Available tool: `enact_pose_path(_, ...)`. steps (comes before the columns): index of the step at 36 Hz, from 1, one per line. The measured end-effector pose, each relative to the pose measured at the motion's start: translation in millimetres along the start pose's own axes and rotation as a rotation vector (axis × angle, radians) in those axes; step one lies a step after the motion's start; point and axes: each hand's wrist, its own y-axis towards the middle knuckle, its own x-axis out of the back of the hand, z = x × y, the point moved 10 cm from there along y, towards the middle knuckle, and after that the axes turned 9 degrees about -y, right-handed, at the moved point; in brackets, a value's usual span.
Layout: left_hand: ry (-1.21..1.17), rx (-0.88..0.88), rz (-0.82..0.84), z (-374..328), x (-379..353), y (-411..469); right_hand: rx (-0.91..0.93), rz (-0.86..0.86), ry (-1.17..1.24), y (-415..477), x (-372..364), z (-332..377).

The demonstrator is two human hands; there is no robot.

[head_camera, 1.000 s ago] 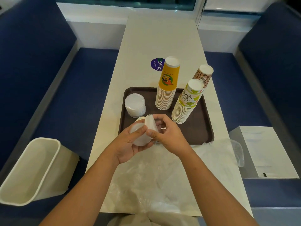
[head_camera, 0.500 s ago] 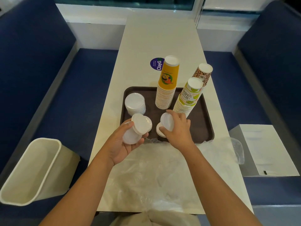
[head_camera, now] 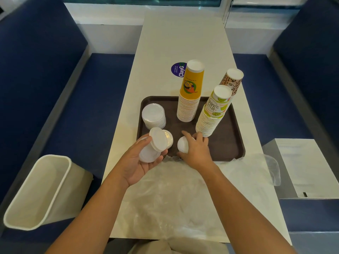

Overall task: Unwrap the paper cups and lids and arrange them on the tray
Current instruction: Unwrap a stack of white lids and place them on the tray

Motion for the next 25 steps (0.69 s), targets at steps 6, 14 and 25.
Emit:
enact_pose_path(6,0.002,-0.005,0.001,2,-2,-2,0.126,-0.237,0.252,-30,46,25)
enact_pose_path(14,0.067,0.006,0.099,7,-19,-3,0.44,-0.099,0.522,-59,52,76)
enact_pose_path(25,0.017,0.024,0.013,8,-14,-8,0.242,-0.288,0.585,-42,66,36)
